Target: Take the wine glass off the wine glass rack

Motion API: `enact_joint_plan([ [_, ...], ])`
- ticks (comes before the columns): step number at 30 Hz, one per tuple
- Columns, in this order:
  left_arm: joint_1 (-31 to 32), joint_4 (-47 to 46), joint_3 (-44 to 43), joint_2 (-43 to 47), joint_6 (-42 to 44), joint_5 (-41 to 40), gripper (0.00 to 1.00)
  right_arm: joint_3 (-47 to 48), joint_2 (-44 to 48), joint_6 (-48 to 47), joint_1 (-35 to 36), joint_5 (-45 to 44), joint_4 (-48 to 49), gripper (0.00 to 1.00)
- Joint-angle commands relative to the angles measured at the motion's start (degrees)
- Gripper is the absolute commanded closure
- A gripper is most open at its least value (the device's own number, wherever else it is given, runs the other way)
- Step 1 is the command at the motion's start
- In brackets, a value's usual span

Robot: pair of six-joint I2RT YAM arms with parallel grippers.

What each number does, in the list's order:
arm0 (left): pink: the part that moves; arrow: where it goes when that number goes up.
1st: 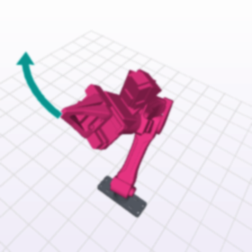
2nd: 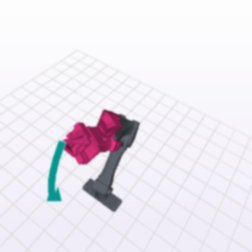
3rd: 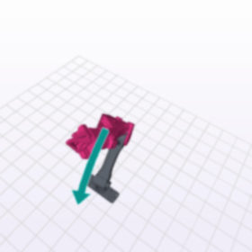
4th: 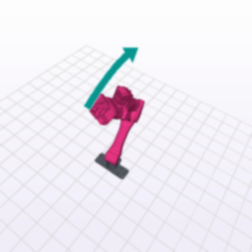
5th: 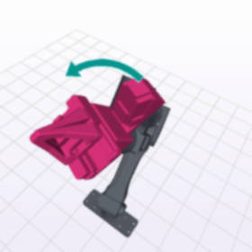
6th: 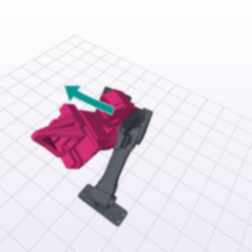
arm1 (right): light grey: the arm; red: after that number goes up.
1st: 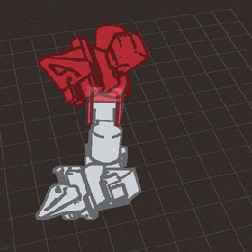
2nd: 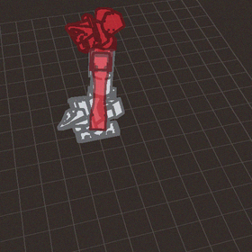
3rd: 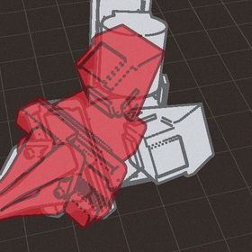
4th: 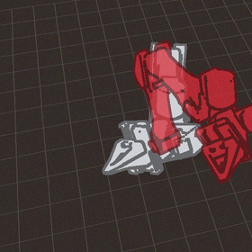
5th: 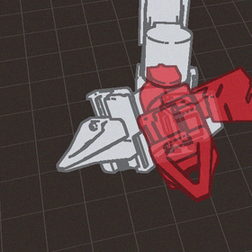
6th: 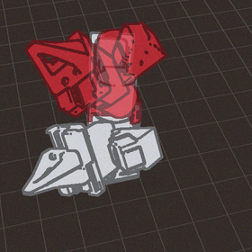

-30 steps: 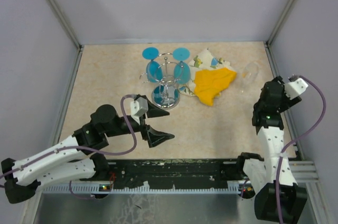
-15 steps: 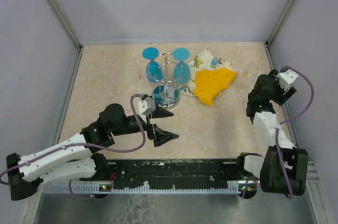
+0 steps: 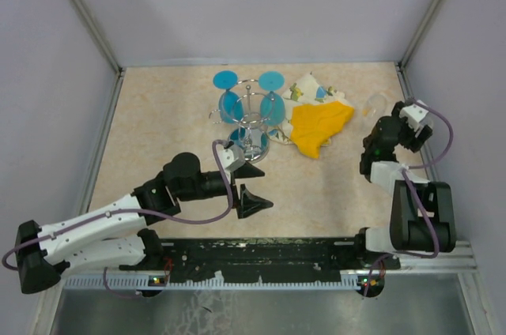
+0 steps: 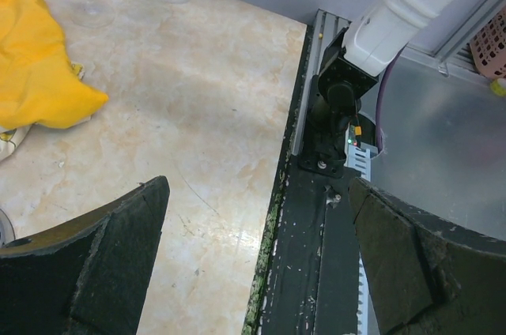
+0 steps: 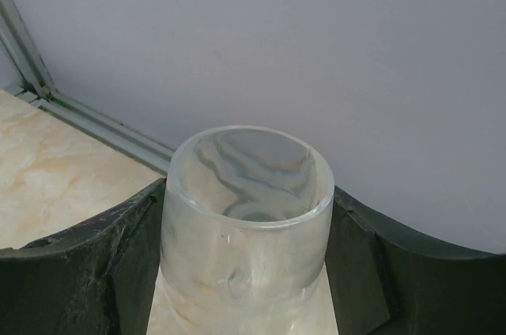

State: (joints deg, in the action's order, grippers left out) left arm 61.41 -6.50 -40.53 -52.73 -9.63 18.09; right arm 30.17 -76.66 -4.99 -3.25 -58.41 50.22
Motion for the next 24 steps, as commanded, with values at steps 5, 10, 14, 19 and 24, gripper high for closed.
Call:
enact_joint_plan([
  [5, 0.20, -1.81, 0.46, -0.37, -0.92, 0.85, 0.00, 0.02, -6.85, -7.12, 1.11, 0.28, 22.53, 0.51],
  [10, 0.20, -1.48, 0.90, 1.06, -0.81, 0.13, 0.00, -0.73, -11.71, -14.91, 2.77, 0.14, 35.21, 0.49],
  [14, 0.19, -1.71, 0.95, 0.82, -0.97, 0.41, 0.00, -1.20, -16.90, -20.76, 3.68, -1.54, 45.90, 0.44],
  [19, 0.16, -1.68, 0.65, 0.52, -1.00, 0.76, 0.00, -0.86, -21.59, -21.73, 4.18, -1.82, 48.66, 0.42],
  [24, 0.13, -1.65, 0.83, 0.88, -1.01, 0.42, 0.00, -1.02, -21.90, -21.01, 4.21, -1.48, 48.65, 0.41],
])
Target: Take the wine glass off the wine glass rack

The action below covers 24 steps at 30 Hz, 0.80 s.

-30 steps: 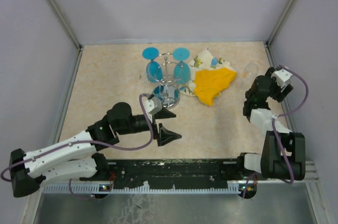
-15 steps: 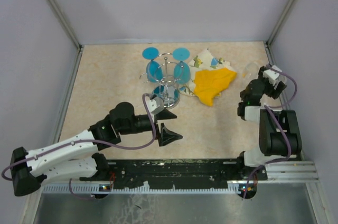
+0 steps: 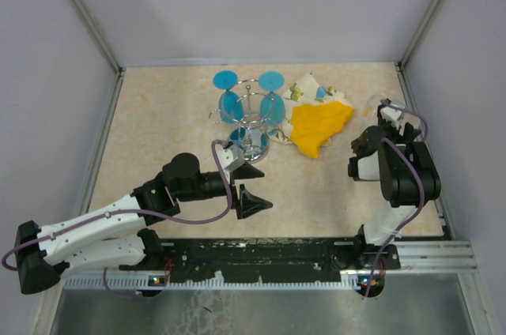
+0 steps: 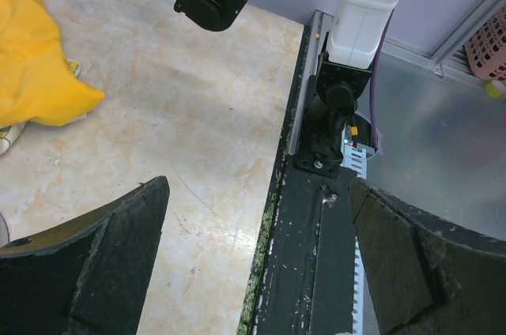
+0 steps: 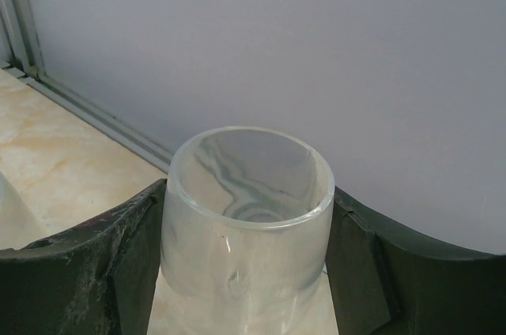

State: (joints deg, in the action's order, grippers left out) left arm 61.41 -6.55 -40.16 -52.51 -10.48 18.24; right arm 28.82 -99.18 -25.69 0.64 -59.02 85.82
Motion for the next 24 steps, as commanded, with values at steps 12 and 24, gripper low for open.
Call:
enact_joint_plan([
  [12, 0.20, -1.35, 0.25, 0.55, -0.29, 0.07, 0.00, 1.12, -2.87, 0.50, 0.32, -1.19, 13.05, 0.35],
  [24, 0.20, -1.63, 0.55, 0.11, -0.33, 0.07, 0.00, 1.10, -3.63, 0.29, 0.56, -1.81, 13.05, 0.21],
])
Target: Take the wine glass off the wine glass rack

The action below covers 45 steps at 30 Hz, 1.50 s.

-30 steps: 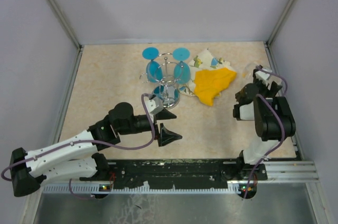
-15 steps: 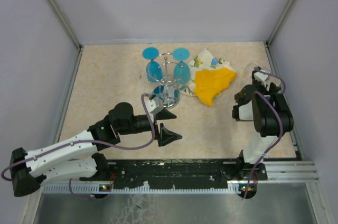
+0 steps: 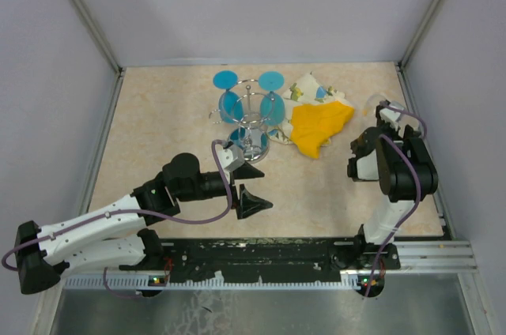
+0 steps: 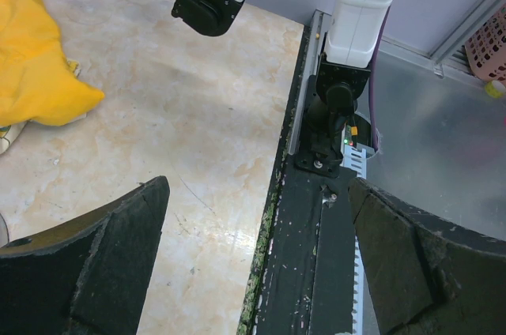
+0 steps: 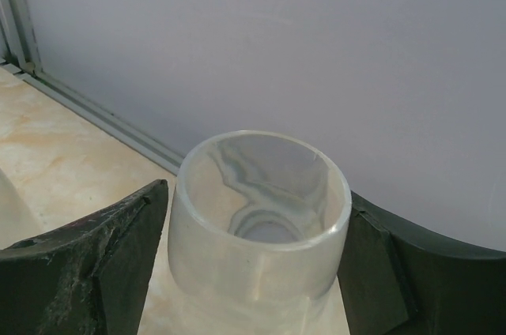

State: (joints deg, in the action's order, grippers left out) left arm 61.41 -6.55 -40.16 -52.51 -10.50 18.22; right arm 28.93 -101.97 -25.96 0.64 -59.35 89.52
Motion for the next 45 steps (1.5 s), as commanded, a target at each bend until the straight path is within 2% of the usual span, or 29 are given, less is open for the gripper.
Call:
enact_joint_plan([
  [1, 0.16, -1.64, 0.53, 0.08, -0.31, 0.01, 0.00, 0.83, -0.84, 0.48, 0.69, -1.40, 9.36, 0.21],
  [4, 0.19, -1.69, 0.76, 0.36, -0.31, -0.63, 0.00, 0.69, -0.81, 0.36, 1.06, -1.22, 9.36, 0.19],
  [8, 0.16, -1.98, 1.05, 0.93, -0.31, -0.78, 0.00, 0.98, -0.45, -0.43, 1.35, -1.72, 9.32, 0.10],
  [18, 0.16, -2.07, 0.95, -0.01, -0.31, -0.18, 0.00, -1.14, 3.33, -1.68, 2.58, -1.64, 9.35, 0.02],
  [26, 0.17, -2.07, 1.05, 0.42, -0.39, -0.13, 0.00, -1.93, 6.81, -3.57, 3.00, -3.18, 9.36, 0.01],
  [35, 0.18, -2.68, 1.43, 0.86, -0.53, -0.88, 0.02, -3.61, 15.10, -8.05, 5.06, -4.31, 9.33, 0.01],
  [41, 0.12, -2.24, 1.16, 0.89, -0.58, -2.01, 0.02, -4.84, 20.96, -15.50, 12.06, -5.20, 9.29, 0.01],
  [45, 0.16, -1.64, 1.08, 1.38, -0.73, -3.25, 0.01, -8.06, 30.69, -19.82, 17.66, -3.72, 9.35, 0.01],
])
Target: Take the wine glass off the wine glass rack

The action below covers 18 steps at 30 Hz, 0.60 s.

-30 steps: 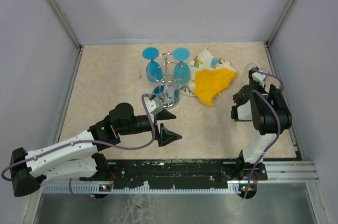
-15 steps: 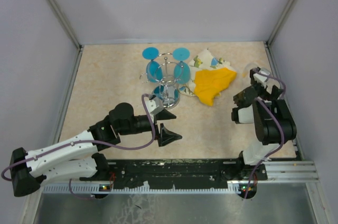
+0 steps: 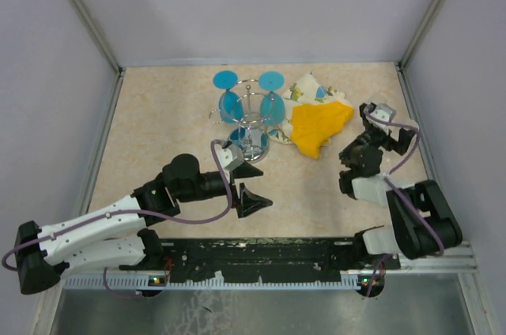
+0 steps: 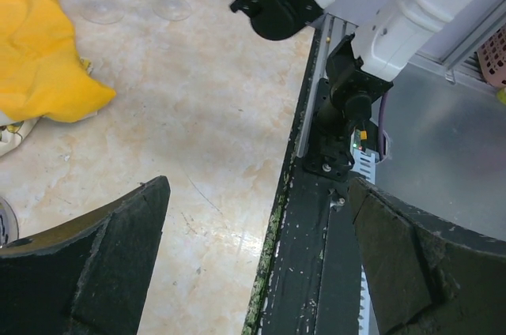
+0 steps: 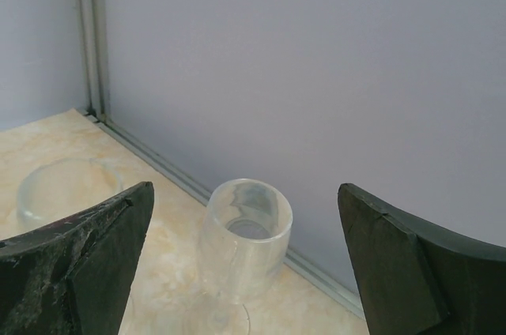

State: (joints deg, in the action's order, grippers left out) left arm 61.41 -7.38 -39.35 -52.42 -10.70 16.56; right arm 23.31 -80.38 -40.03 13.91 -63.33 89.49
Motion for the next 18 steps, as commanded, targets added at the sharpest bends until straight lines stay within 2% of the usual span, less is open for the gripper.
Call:
enact_joint_plan([
  [1, 0.20, -0.66, 0.16, 1.34, -0.52, -2.12, 0.00, -3.26, 11.92, -6.55, 6.13, 0.90, 9.38, 0.01],
  [4, 0.10, 0.20, -0.93, 0.96, -0.76, -4.06, 0.00, -3.43, 19.59, -9.10, 11.67, -0.63, 8.90, 0.01],
  [6, -0.03, 1.46, -2.23, -0.26, -1.67, -6.53, 0.02, -2.07, 24.66, -6.24, 16.06, -2.99, 2.03, 0.01],
  [7, -0.10, 2.39, -3.10, -0.90, -2.01, -7.94, 0.05, -0.03, 27.23, -0.44, 18.49, -4.80, -8.63, 0.01],
  [8, -0.19, 3.37, -4.16, -1.74, -2.48, -9.45, 0.08, 2.97, 30.25, 8.12, 19.99, -3.68, -24.90, 0.03],
  [9, -0.24, 4.49, -5.27, -2.41, -2.93, -11.28, 0.11, 7.20, 32.99, 20.35, 20.50, 0.90, -45.53, 0.10],
  [10, -0.32, 5.68, -6.31, -2.84, -3.46, -13.24, 0.14, 10.76, 34.97, 31.50, 20.49, 4.98, -60.45, 0.16],
  [12, -0.44, 7.56, -8.02, -2.82, -4.60, -19.54, 0.18, 15.86, 36.07, 42.48, 20.45, 12.37, -72.26, 0.24],
  [15, -0.77, 10.40, -8.57, 0.60, -8.96, -33.80, 0.10, 28.39, 31.60, 54.14, 20.37, 25.23, -89.70, 0.25],
  [18, -1.48, 11.75, -8.20, 5.48, -11.67, -42.65, 0.10, 40.52, 24.21, 61.45, 20.18, 37.50, -100.63, 0.26],
])
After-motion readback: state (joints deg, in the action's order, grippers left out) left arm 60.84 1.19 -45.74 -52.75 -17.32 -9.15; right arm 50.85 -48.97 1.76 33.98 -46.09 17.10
